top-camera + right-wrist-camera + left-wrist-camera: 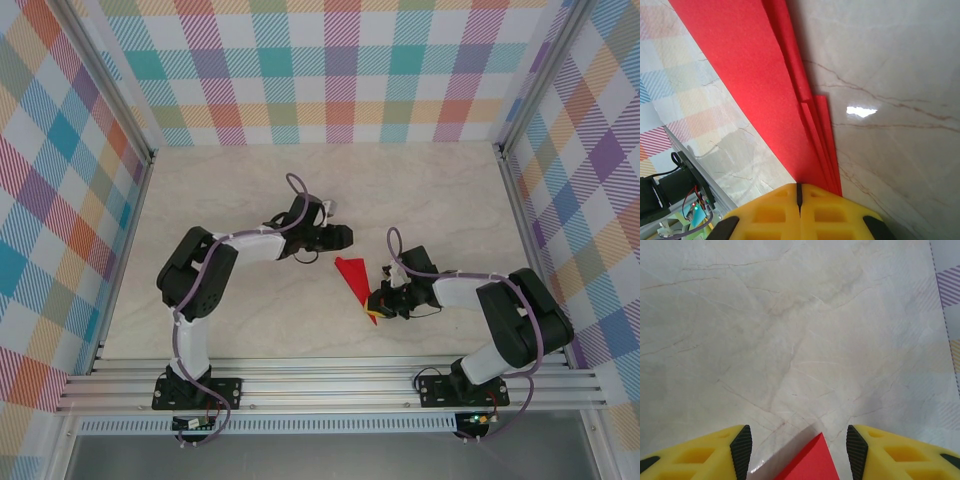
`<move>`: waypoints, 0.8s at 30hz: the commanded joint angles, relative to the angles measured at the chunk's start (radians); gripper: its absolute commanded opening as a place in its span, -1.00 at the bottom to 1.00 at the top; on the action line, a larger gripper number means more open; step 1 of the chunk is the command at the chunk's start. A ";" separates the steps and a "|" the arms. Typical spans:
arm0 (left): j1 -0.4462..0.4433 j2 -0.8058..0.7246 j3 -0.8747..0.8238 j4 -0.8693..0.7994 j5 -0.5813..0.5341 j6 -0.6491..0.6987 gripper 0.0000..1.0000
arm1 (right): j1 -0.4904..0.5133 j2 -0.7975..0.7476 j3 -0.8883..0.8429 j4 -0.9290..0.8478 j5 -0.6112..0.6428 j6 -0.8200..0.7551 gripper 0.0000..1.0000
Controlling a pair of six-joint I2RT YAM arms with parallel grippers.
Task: Fold a paper plane with a square sheet of paper (pick it up from the middle)
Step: Fold the wing for the fifth time at the center of the table.
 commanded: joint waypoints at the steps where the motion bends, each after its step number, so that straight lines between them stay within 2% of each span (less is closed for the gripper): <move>1: 0.000 -0.118 -0.004 -0.035 0.026 0.000 0.12 | 0.000 0.046 -0.006 -0.147 0.034 -0.045 -0.98; 5: -0.034 -0.227 -0.106 -0.012 0.009 -0.037 0.12 | 0.000 0.055 0.020 -0.162 0.022 -0.076 -0.99; 14: -0.144 -0.392 -0.317 0.033 -0.141 -0.123 0.09 | 0.000 0.070 0.045 -0.167 0.000 -0.112 -0.99; 19: -0.196 -0.404 -0.362 0.058 -0.175 -0.171 0.09 | 0.000 0.071 0.043 -0.168 0.003 -0.107 -0.98; 24: -0.241 -0.346 -0.344 0.075 -0.208 -0.206 0.04 | 0.000 0.076 0.045 -0.168 0.011 -0.106 -0.98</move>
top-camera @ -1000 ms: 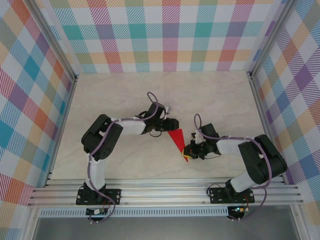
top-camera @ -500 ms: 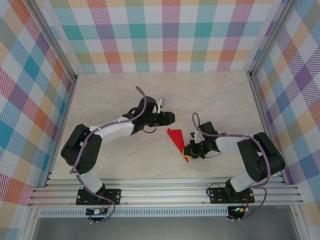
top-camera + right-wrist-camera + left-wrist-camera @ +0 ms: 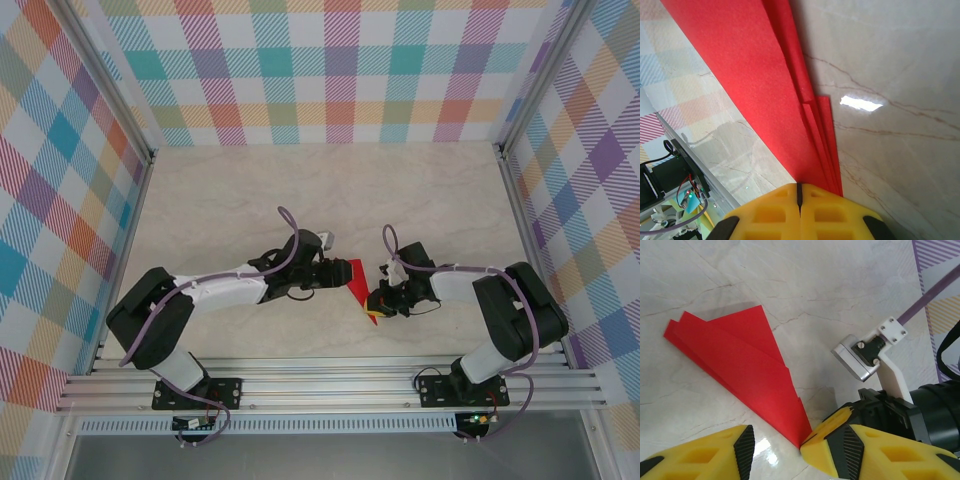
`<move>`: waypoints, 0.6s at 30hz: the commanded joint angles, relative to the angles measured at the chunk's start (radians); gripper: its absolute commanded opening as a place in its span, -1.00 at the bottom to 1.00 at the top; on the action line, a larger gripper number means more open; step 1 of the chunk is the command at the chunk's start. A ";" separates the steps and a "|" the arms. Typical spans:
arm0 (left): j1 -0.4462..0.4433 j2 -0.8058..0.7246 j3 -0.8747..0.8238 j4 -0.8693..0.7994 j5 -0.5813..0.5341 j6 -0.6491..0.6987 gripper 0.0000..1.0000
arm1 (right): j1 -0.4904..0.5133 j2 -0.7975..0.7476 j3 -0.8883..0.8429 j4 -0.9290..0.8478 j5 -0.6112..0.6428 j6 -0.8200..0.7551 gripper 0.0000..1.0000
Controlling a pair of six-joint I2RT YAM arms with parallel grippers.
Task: Fold a paper plane with a square sheet of paper (pick it up from the middle)
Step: Fold the wing for the fifth time at the center of the table.
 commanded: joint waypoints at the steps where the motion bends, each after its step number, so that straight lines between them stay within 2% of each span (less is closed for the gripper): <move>1: -0.030 0.041 0.013 0.060 -0.045 -0.048 0.03 | 0.004 0.035 -0.012 -0.084 0.034 -0.021 -0.98; 9: -0.057 0.151 0.047 0.135 -0.042 -0.107 -0.03 | 0.005 0.033 -0.015 -0.083 0.036 -0.018 -0.97; 18: -0.060 0.191 0.044 0.195 -0.016 -0.141 -0.05 | 0.005 0.034 -0.019 -0.079 0.042 -0.014 -0.97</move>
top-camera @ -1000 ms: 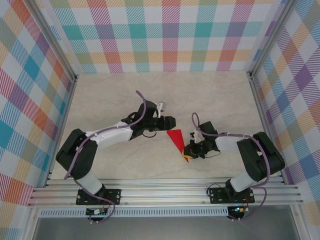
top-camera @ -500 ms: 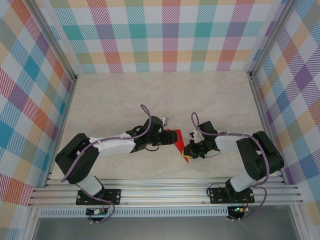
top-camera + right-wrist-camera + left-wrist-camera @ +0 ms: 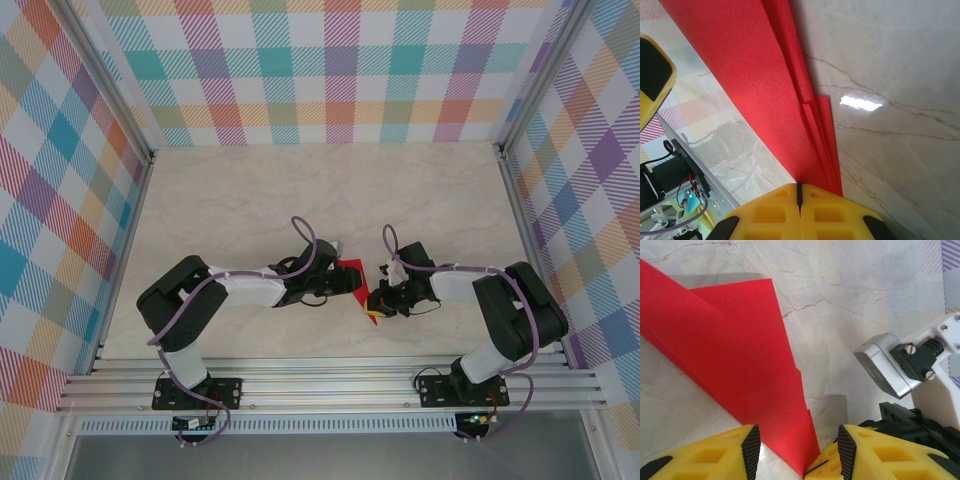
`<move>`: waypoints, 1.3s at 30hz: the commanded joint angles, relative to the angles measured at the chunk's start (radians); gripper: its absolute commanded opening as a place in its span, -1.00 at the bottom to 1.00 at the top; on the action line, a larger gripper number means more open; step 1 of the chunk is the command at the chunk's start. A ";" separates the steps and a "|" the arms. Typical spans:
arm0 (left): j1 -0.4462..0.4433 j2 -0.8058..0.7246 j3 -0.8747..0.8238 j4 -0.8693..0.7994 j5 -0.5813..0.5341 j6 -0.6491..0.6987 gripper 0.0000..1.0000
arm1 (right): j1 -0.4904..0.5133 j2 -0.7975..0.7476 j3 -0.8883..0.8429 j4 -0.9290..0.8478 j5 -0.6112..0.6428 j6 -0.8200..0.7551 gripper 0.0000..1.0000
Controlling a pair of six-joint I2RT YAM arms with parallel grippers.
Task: Fold a paper plane with a square sheet of paper (pick it up from the middle)
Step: Fold the wing for the fifth time at the center of the table.
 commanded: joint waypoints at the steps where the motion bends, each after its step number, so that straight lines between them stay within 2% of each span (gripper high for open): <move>1: -0.013 0.023 0.027 0.062 0.018 -0.016 -0.05 | 0.005 0.034 -0.020 -0.077 0.042 -0.014 -0.97; 11: -0.033 0.090 0.048 0.134 0.104 -0.036 -0.01 | 0.005 0.034 -0.022 -0.077 0.052 -0.009 -0.97; 19: -0.060 0.097 0.044 0.140 0.111 -0.047 0.02 | 0.005 0.033 -0.023 -0.078 0.057 -0.007 -0.97; 39: -0.056 0.168 0.024 0.140 -0.049 -0.078 -0.01 | 0.005 0.028 -0.039 -0.075 0.056 0.010 -1.00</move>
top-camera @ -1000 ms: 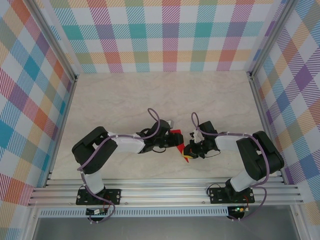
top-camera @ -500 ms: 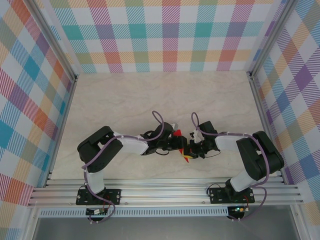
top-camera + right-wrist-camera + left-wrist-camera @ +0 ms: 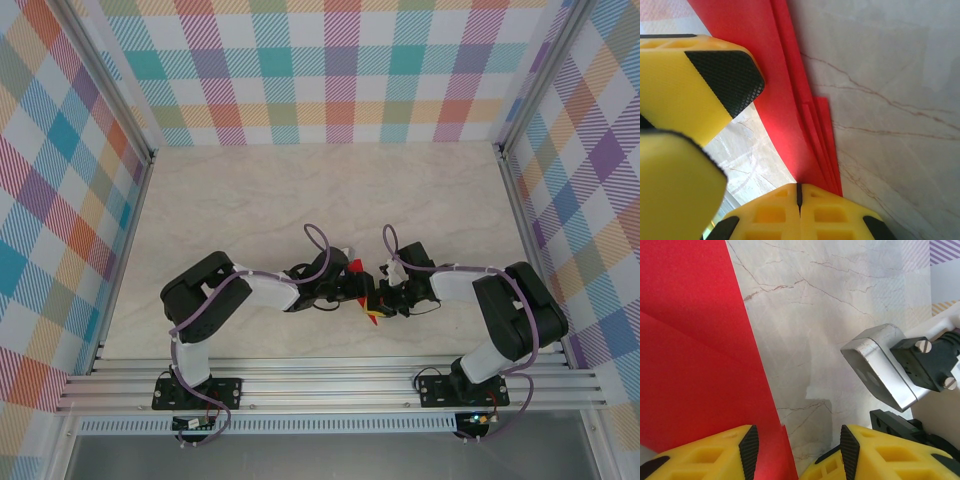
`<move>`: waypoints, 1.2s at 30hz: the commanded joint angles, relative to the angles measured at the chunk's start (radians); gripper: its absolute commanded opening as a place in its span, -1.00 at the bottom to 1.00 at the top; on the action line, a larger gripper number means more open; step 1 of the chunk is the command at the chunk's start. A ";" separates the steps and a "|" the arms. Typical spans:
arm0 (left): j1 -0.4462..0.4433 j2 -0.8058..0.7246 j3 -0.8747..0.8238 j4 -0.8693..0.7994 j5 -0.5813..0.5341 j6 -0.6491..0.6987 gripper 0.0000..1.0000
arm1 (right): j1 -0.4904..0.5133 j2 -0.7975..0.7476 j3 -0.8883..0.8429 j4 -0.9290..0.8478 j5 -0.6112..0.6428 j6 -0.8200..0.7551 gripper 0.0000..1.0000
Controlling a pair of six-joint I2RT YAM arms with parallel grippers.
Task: Fold a paper plane with a square sheet of paper (pick it up from the middle)
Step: Fold the wing for the fifth time at the center of the table.
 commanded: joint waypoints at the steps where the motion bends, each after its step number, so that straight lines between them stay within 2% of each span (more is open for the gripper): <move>1: -0.001 0.039 -0.010 -0.001 -0.068 -0.002 -0.01 | 0.005 0.028 -0.037 -0.076 0.056 0.004 -1.00; 36: 0.247 0.047 0.017 0.034 0.110 0.196 0.02 | 0.006 0.014 -0.052 -0.077 0.053 0.015 -1.00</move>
